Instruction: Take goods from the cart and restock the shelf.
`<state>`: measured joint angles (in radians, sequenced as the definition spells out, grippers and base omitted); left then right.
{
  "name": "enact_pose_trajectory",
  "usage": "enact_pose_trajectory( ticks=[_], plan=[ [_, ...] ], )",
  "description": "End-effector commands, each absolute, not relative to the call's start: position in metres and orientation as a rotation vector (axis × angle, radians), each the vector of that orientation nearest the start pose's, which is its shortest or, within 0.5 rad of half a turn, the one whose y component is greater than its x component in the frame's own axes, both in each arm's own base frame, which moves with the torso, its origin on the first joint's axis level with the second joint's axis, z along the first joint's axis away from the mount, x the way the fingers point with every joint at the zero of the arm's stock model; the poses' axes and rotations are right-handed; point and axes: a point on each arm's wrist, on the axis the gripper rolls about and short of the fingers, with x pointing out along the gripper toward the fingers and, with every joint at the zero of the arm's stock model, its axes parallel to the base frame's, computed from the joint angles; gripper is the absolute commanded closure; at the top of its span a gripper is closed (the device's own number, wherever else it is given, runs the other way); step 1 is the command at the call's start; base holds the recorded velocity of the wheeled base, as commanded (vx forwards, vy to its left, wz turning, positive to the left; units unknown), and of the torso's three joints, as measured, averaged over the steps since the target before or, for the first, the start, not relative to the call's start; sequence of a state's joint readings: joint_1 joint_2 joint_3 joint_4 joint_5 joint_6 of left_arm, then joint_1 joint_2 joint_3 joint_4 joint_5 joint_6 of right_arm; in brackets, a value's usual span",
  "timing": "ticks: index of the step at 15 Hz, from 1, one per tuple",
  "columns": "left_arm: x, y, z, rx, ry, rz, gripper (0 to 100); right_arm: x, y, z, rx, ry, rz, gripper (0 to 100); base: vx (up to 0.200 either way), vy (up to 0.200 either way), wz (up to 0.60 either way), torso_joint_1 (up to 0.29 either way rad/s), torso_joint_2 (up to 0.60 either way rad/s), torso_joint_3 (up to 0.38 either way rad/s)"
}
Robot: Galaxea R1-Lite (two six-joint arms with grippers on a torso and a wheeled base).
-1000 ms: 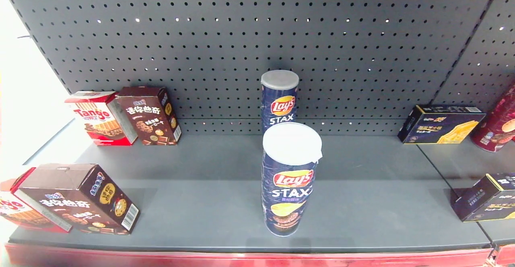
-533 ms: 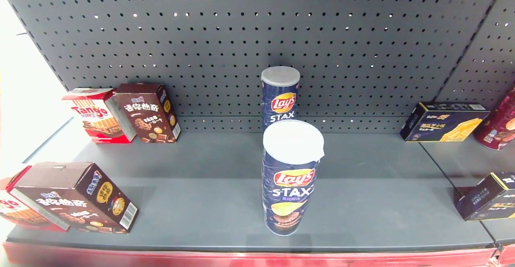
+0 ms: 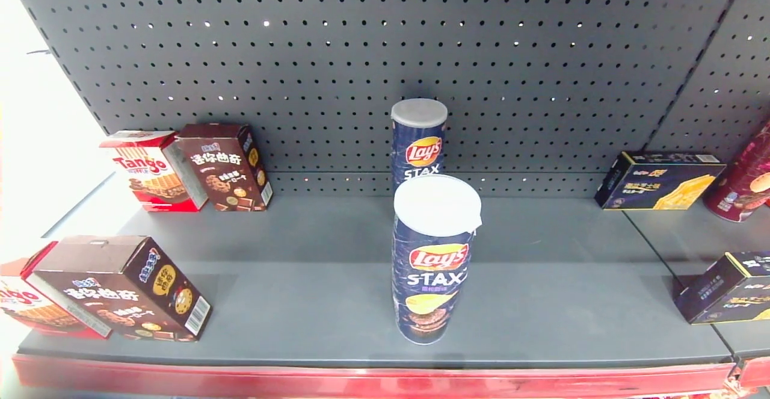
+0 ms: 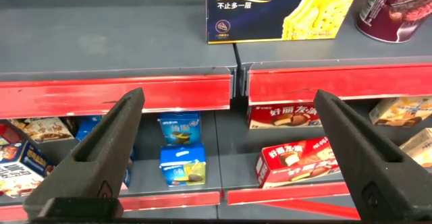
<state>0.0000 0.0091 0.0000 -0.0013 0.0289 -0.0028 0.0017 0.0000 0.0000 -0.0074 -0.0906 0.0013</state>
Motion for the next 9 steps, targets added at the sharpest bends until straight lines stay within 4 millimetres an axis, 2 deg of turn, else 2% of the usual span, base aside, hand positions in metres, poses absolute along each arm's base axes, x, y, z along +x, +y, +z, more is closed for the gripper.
enact_pose_trajectory(
  ticks=[1, 9],
  plan=[
    [-0.0221, 0.0007, 0.0758, -0.003, 0.008, 0.029, 0, -0.0228, -0.0021, 0.0763, 0.002, -0.006, -0.089, 0, 0.0, 0.0, 0.0, 0.0, 0.0, 0.0],
    [-0.0221, 0.0007, 0.0758, -0.003, 0.008, 0.029, 0, -0.0228, -0.0021, 0.0763, 0.003, -0.006, -0.09, 0, 0.0, 0.0, 0.0, 0.0, 0.0, 0.0]
  ],
)
